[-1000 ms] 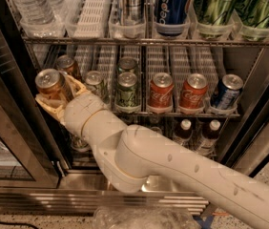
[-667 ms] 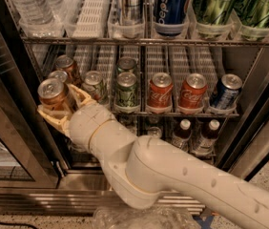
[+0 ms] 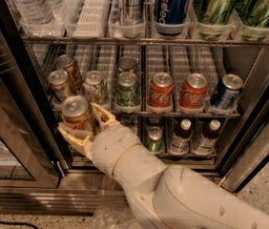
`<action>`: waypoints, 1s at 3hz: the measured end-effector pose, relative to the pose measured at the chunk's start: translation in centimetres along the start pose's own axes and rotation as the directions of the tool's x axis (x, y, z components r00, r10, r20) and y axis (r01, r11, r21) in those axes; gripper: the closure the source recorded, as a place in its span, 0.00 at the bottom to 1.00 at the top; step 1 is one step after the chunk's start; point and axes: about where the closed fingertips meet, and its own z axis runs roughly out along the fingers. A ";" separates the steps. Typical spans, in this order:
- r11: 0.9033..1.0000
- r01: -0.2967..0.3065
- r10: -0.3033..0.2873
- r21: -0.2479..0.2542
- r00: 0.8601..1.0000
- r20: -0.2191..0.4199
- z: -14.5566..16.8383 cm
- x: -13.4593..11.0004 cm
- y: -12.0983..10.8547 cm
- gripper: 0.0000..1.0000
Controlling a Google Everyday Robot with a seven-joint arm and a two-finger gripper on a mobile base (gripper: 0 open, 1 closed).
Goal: Pick orange can from middle shelf of fridge
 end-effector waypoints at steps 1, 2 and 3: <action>0.999 -0.040 0.041 0.036 0.999 -0.025 -3.2 1.3 -0.9 1.00; 0.992 -0.067 0.072 0.103 0.996 -0.048 -6.2 2.8 -2.1 1.00; 0.991 -0.064 0.071 0.119 0.996 -0.050 -6.7 2.9 -2.6 1.00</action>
Offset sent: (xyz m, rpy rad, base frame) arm -0.0456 -0.1051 -0.0480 0.0436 0.1293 -0.1972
